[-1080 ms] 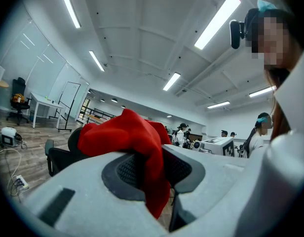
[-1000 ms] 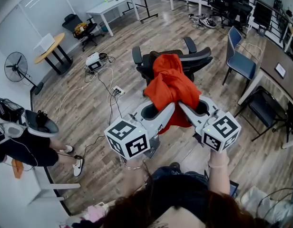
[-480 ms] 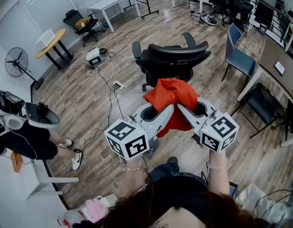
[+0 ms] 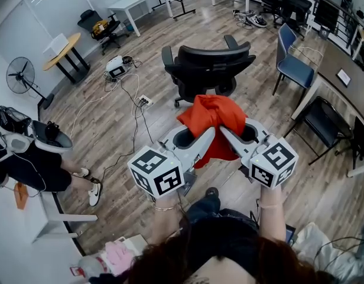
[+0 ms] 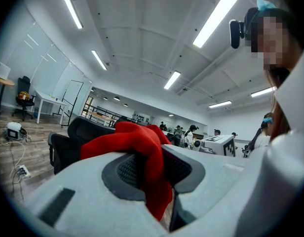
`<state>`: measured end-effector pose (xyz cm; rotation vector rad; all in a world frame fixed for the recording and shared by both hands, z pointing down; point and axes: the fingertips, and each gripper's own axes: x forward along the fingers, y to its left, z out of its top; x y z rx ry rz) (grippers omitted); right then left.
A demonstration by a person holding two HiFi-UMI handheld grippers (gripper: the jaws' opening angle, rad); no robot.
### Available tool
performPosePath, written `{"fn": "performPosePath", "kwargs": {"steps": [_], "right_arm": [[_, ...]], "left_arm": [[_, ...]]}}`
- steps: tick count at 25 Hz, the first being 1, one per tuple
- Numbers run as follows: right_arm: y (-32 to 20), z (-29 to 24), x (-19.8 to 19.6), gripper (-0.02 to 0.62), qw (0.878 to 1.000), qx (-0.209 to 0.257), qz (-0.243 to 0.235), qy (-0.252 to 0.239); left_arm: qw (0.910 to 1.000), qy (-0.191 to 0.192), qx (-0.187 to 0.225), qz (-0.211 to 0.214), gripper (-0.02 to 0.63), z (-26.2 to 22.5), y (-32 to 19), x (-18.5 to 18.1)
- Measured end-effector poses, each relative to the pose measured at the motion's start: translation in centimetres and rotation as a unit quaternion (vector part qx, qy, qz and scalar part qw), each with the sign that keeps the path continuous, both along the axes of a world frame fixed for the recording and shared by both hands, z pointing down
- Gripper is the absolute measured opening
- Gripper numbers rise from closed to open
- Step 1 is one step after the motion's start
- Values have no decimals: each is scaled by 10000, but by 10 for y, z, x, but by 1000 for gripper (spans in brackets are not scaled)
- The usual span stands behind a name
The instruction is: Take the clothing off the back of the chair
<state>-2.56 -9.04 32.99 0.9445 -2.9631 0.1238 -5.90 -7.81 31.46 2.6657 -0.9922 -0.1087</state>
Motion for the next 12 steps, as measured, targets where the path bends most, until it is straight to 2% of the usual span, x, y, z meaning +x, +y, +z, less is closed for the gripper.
{"fn": "performPosePath", "kwargs": {"steps": [12], "right_arm": [[47, -9, 34, 81, 10000, 38, 3, -70]], "left_arm": [[9999, 10, 98, -68, 103, -8, 47, 35]]}}
